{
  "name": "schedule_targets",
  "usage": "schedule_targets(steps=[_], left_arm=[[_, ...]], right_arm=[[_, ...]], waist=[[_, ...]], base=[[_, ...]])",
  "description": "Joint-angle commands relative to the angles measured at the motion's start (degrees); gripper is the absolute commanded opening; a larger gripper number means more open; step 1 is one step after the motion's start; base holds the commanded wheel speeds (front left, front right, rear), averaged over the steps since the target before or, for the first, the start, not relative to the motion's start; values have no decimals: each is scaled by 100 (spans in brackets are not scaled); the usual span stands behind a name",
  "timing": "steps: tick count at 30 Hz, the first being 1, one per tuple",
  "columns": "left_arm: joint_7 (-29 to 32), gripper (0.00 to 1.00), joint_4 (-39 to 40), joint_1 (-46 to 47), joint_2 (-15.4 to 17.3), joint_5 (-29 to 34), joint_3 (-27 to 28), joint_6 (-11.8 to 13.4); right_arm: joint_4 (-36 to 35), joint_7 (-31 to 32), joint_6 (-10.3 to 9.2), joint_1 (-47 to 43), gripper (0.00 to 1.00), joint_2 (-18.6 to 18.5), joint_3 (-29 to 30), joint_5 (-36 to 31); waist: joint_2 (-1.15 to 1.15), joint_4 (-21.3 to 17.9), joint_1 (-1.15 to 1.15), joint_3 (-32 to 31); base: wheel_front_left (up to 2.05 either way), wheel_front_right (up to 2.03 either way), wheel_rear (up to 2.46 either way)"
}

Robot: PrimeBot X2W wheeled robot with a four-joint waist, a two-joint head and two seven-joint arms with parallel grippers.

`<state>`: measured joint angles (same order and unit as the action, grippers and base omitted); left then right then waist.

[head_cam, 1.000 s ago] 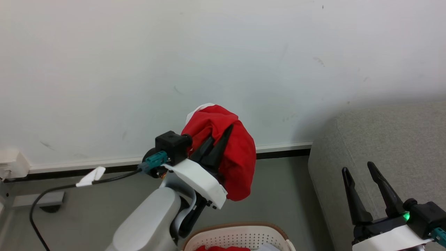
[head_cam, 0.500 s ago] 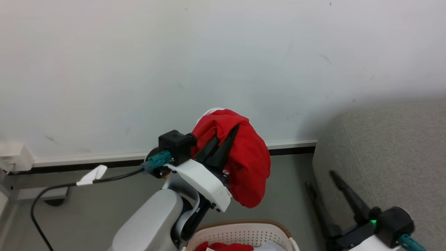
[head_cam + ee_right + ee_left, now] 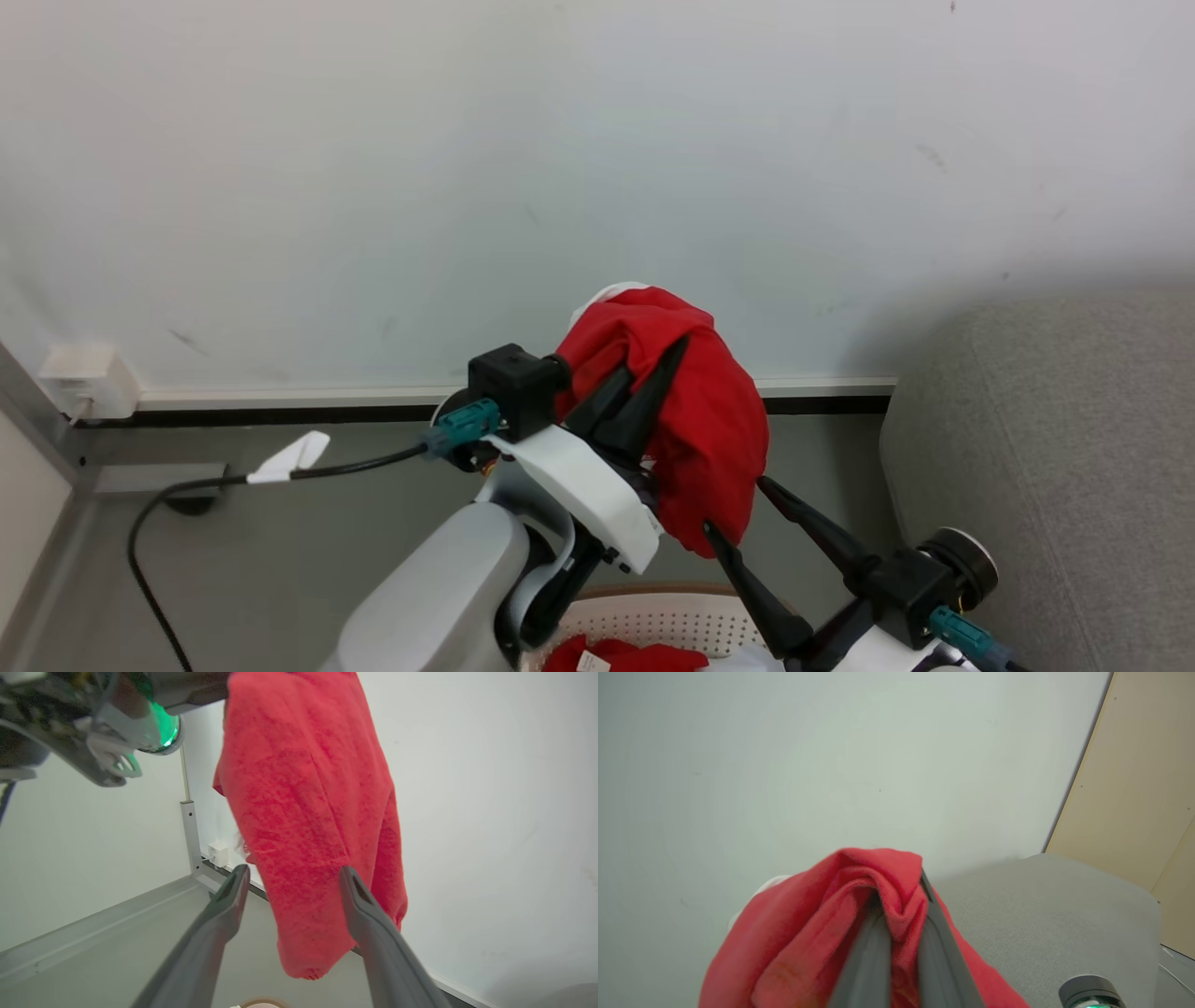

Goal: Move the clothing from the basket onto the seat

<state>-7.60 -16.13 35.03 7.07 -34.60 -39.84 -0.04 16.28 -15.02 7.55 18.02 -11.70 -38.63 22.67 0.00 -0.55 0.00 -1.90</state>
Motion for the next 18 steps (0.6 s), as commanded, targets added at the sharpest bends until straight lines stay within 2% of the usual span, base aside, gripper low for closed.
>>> schedule_targets(steps=[1,7,14,15,16,17,18], left_arm=[[15,0,34,-7,-40,-84,-43,-45],[53,0,1,-140,-174,-189,-245,-147],[93,0,-67,-250,-265,-284,-457,-220],[96,0,-70,-255,-278,-304,-475,-224],[101,0,-76,-259,-282,-312,-494,-215],[99,0,-83,-264,-286,-326,-502,-204],[96,0,-97,-270,-289,-335,-506,-196]], right_arm=[[165,-6,-12,121,100,34,45,-108],[593,-6,-12,377,100,192,250,-185],[762,-6,-12,425,100,302,529,-210],[789,-7,-12,415,66,314,537,-189],[815,-6,-12,407,23,316,565,-178],[835,-7,-12,400,0,321,582,-154],[863,-6,-12,383,0,317,605,-132]], waist=[[0,128,0,3],[0,459,0,-23],[0,782,0,-80],[0,822,0,-87],[0,862,0,-98],[0,889,0,-104],[0,916,0,-112]], base=[[0,0,0],[0,0,0],[0,0,0],[0,0,0],[0,0,0],[0,0,0],[0,0,0]])
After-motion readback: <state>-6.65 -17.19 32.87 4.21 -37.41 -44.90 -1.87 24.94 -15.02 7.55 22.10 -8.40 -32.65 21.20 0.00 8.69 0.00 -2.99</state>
